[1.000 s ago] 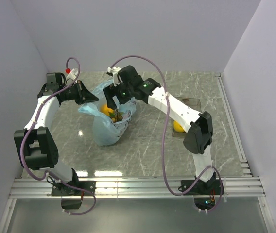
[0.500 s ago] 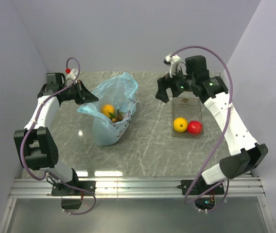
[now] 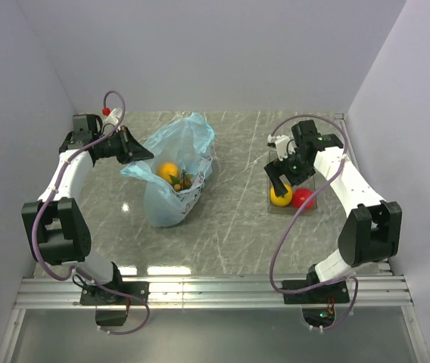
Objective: Place the fake fruits into the plastic bag and tie a complex knot
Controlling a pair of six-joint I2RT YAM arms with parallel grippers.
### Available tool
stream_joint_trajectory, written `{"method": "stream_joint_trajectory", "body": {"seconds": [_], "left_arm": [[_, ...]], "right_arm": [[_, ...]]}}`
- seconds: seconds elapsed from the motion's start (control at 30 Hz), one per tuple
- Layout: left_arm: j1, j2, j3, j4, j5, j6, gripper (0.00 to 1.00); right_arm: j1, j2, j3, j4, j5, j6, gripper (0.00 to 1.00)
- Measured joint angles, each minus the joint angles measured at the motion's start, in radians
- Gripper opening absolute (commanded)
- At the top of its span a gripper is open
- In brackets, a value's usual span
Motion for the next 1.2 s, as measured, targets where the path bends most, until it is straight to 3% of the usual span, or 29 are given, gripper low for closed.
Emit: {"method": "stream_joint_trajectory", "body": {"seconds": [0.77,1.03,1.2], "left_arm": [[0.000,-0.006,-0.028,0.001,-0.006,0.001,0.02],[0.000,-0.008,-0.034,0.002,-0.006,0.001,0.01],[0.000,-0.010,-0.041,0.009,-0.006,0.001,0.02]], "right_arm": [[0.001,0.227,-0.116,0.207,0.084,-0.003,1.00],[0.001,0.238,-0.090,0.185,0.087,0.003,0.75],[0.001,0.215,0.112,0.085,0.043,0.017,0.68]]}}
